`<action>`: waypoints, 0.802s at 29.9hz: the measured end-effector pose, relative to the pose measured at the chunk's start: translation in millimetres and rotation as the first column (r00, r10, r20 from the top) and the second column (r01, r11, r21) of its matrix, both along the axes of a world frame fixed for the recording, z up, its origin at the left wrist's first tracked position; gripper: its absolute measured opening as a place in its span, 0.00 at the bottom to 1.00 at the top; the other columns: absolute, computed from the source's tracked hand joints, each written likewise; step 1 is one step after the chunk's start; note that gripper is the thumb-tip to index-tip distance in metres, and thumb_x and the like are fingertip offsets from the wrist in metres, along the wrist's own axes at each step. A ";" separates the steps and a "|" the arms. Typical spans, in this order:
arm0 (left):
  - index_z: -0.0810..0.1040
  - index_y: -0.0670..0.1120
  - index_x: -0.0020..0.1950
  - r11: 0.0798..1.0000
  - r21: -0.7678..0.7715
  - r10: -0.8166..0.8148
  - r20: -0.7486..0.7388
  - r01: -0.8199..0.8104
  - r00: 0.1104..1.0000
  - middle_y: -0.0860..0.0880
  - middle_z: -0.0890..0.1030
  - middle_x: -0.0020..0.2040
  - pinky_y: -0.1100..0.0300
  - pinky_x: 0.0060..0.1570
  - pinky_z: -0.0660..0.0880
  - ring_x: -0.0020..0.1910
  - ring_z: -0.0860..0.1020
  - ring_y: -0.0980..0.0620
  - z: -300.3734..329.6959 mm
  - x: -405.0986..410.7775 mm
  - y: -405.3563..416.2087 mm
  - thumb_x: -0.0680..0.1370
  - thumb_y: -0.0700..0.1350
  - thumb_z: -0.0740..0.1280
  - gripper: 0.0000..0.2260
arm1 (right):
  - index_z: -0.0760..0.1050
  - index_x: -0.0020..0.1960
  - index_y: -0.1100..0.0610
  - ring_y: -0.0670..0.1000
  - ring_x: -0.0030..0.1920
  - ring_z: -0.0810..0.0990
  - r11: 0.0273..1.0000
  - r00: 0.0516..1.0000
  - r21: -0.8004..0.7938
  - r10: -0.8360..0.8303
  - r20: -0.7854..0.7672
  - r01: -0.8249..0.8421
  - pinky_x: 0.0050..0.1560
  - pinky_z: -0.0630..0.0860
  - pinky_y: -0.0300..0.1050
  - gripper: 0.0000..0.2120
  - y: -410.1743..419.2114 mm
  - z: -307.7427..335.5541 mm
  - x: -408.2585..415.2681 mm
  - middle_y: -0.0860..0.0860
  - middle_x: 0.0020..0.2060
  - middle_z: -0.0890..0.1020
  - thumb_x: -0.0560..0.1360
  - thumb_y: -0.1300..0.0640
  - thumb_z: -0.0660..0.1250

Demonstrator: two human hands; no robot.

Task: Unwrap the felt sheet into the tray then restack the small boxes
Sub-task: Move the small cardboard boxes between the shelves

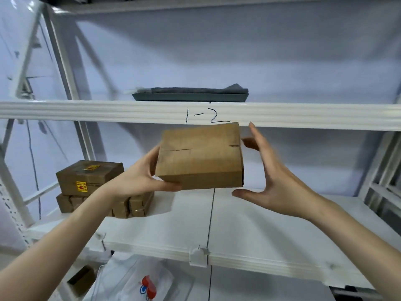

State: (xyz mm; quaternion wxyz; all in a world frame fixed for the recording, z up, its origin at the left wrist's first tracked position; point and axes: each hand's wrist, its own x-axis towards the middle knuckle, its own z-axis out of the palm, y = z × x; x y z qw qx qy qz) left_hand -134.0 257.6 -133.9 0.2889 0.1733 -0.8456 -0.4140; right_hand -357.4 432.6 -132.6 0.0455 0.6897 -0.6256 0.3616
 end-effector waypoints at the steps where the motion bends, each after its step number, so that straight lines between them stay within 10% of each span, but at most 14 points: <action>1: 0.67 0.61 0.57 0.999 0.032 0.027 -0.023 -0.026 0.999 0.70 0.81 0.45 0.77 0.43 0.72 0.47 0.79 0.71 4.8 2.3 5.0 0.50 0.55 0.80 0.39 | 0.34 0.71 0.36 0.35 0.70 0.59 0.999 0.999 -0.041 -0.008 0.038 0.009 0.67 0.58 0.29 0.53 1.9 2.4 0.1 0.39 0.68 0.61 0.65 0.44 0.73; 4: 0.68 0.62 0.58 0.995 0.013 0.101 -0.056 -0.101 0.993 0.65 0.82 0.49 0.73 0.47 0.74 0.49 0.78 0.70 14.8 6.4 11.2 0.49 0.65 0.79 0.40 | 0.49 0.73 0.40 0.35 0.67 0.65 0.975 0.991 -0.219 -0.010 0.133 0.039 0.64 0.60 0.23 0.41 3.1 10.0 2.6 0.39 0.66 0.66 0.68 0.42 0.69; 9: 0.68 0.57 0.58 0.987 -0.005 0.155 -0.231 -0.160 0.961 0.61 0.76 0.52 0.72 0.52 0.74 0.44 0.76 0.76 50.7 -1.8 22.6 0.75 0.46 0.67 0.14 | 0.65 0.71 0.49 0.39 0.64 0.68 0.921 0.995 -0.388 0.002 0.103 0.038 0.62 0.61 0.24 0.26 -5.7 34.6 13.0 0.40 0.60 0.69 0.74 0.49 0.64; 15: 0.68 0.55 0.59 0.961 -0.023 0.226 -0.517 -0.277 0.826 0.55 0.78 0.56 0.65 0.52 0.75 0.53 0.78 0.60 106.4 -23.8 9.7 0.76 0.55 0.64 0.14 | 0.66 0.71 0.48 0.36 0.55 0.74 0.881 0.971 -0.468 0.052 0.233 0.065 0.55 0.67 0.23 0.26 -33.3 88.7 18.4 0.42 0.57 0.76 0.75 0.55 0.68; 24: 0.72 0.43 0.62 0.830 -0.292 0.348 -0.395 -0.475 0.850 0.47 0.71 0.62 0.70 0.46 0.70 0.50 0.75 0.56 174.9 -74.1 -62.9 0.80 0.51 0.61 0.15 | 0.42 0.76 0.46 0.43 0.38 0.78 0.954 0.967 -0.264 -0.077 0.244 0.142 0.45 0.70 0.36 0.37 -105.3 155.5 -8.9 0.49 0.64 0.71 0.77 0.56 0.63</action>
